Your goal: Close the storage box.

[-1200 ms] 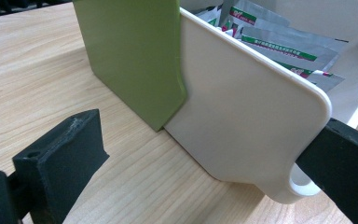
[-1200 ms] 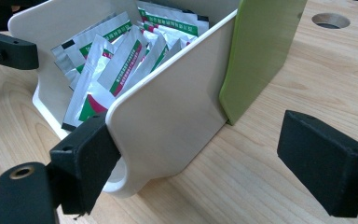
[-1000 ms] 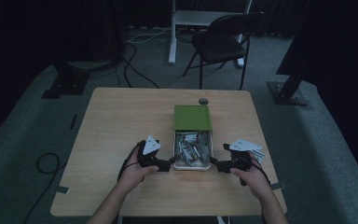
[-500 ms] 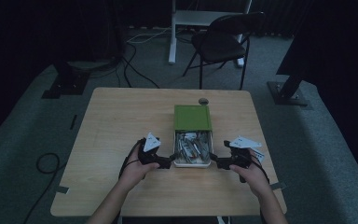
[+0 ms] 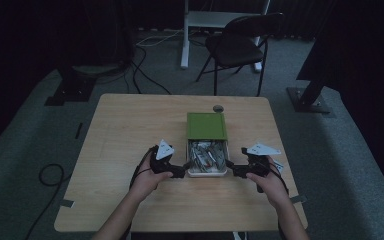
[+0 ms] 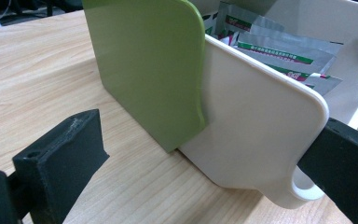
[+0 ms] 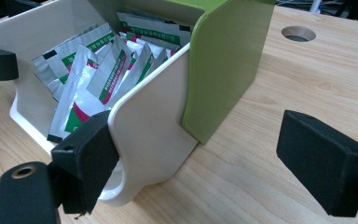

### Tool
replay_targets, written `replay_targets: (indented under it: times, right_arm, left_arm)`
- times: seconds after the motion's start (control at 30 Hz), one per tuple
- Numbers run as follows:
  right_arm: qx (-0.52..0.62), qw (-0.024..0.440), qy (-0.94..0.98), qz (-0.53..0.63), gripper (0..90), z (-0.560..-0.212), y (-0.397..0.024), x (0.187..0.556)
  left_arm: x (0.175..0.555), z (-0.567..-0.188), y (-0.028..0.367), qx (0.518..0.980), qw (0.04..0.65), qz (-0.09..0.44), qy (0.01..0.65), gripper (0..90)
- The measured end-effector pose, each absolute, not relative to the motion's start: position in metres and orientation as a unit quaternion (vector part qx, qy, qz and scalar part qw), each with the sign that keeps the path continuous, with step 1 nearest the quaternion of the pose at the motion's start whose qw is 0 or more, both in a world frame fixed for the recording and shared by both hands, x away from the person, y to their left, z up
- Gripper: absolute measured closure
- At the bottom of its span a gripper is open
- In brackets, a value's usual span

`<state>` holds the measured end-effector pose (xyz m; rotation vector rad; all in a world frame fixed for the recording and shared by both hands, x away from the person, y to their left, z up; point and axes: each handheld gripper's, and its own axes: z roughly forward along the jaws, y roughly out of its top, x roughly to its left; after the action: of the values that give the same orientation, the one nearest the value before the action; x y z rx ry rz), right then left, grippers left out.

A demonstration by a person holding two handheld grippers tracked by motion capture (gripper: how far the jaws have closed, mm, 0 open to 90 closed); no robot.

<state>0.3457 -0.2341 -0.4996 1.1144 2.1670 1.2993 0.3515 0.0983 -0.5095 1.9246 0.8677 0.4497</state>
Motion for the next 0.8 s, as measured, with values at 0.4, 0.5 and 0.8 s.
replay_targets:
  times: [0.4,0.5,0.8]
  right_arm:
    - [0.408,0.191,0.763,0.464,13.1,-0.5,-0.232,0.352]
    - [0.41,0.194,0.76,0.465,13.1,-0.5,-0.231,0.353]
    - [0.413,0.202,0.758,0.463,13.1,-0.5,-0.229,0.359]
  left_arm:
    - [0.359,-0.509,0.099,0.783,0.471,0.185,0.361,2.8]
    - [0.361,-0.509,0.099,0.783,0.47,0.185,0.363,2.8]
    - [0.368,-0.509,0.099,0.78,0.469,0.192,0.367,2.8]
